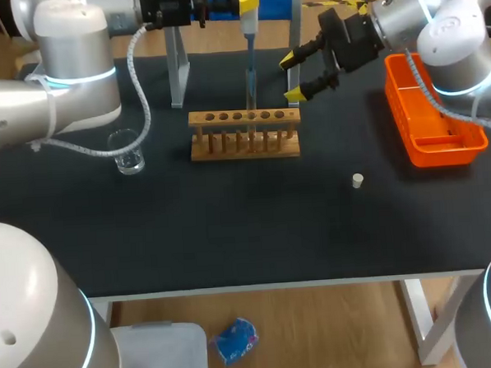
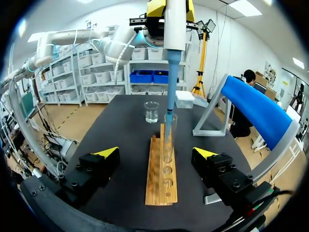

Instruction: Invert the test tube, pick up the pipette, mount the tip to pipette, aspirate from beaker and dispense into the tube, eject the tip, return the pipette, and cap with the stopper.

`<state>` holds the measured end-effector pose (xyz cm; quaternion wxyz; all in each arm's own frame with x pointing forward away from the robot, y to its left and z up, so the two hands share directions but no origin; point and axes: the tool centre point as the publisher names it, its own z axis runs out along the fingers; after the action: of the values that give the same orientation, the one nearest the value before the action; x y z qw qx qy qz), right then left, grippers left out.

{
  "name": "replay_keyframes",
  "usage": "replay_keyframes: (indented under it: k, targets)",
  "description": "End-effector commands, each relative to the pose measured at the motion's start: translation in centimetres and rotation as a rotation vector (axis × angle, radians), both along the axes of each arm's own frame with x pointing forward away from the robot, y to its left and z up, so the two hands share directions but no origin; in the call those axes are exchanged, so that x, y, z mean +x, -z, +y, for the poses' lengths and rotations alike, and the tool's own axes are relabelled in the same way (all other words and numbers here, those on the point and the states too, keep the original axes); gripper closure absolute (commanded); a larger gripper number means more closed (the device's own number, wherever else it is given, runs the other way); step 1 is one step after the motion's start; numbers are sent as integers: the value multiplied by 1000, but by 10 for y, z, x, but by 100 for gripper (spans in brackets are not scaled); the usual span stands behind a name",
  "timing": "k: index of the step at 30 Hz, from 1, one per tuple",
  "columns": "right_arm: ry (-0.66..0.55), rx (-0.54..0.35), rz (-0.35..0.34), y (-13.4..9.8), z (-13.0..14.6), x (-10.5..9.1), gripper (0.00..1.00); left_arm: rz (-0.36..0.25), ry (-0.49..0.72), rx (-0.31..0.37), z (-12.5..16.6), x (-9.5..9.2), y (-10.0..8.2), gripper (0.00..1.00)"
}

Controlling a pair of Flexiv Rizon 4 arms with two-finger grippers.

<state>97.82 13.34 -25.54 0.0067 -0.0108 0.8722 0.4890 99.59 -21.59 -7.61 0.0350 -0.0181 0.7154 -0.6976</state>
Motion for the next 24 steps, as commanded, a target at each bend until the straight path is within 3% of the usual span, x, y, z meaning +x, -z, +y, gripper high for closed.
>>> replay_keyframes:
  k: [1, 24]
  targets:
    - [-2, -2, 1, 0, 0, 1, 0, 0, -3, 5, 1, -2, -3, 100]
    - [-2, -2, 1, 0, 0, 1, 0, -32, -1, 17, 2, -3, -28, 100]
